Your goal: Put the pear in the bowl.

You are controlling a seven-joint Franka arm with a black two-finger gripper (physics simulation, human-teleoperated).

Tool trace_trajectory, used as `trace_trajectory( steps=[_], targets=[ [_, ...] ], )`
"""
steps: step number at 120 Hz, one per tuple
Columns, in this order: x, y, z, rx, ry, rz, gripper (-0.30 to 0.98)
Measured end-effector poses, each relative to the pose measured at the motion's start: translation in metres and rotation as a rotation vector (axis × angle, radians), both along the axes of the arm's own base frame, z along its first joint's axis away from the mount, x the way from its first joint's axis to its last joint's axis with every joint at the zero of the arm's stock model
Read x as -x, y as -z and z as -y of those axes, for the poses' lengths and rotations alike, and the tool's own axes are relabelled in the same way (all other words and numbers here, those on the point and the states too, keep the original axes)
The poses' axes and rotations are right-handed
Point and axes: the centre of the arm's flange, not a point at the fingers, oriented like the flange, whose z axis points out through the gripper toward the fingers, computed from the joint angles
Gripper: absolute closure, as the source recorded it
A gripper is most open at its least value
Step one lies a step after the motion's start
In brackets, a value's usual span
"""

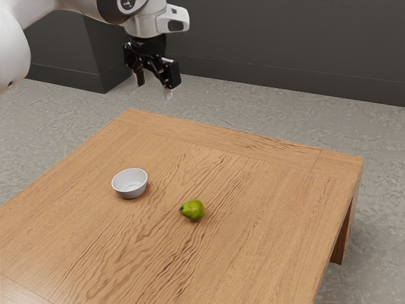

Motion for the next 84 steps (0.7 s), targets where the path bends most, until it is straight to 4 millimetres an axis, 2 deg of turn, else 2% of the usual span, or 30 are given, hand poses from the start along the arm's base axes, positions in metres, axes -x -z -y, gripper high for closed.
trace_trajectory(
  steps=[10,25,31,66,84],
  targets=[
    [-0.001,0.002,0.001,0.001,0.006,0.005,0.0],
    [0.006,0.026,0.02,0.025,0.049,-0.041,0.0],
    [0.01,0.044,0.026,0.053,0.065,-0.064,0.0],
    [0.028,0.15,0.03,0.181,0.042,-0.207,0.0],
    [0.026,0.188,0.019,0.199,0.004,-0.229,0.0]
  ],
)
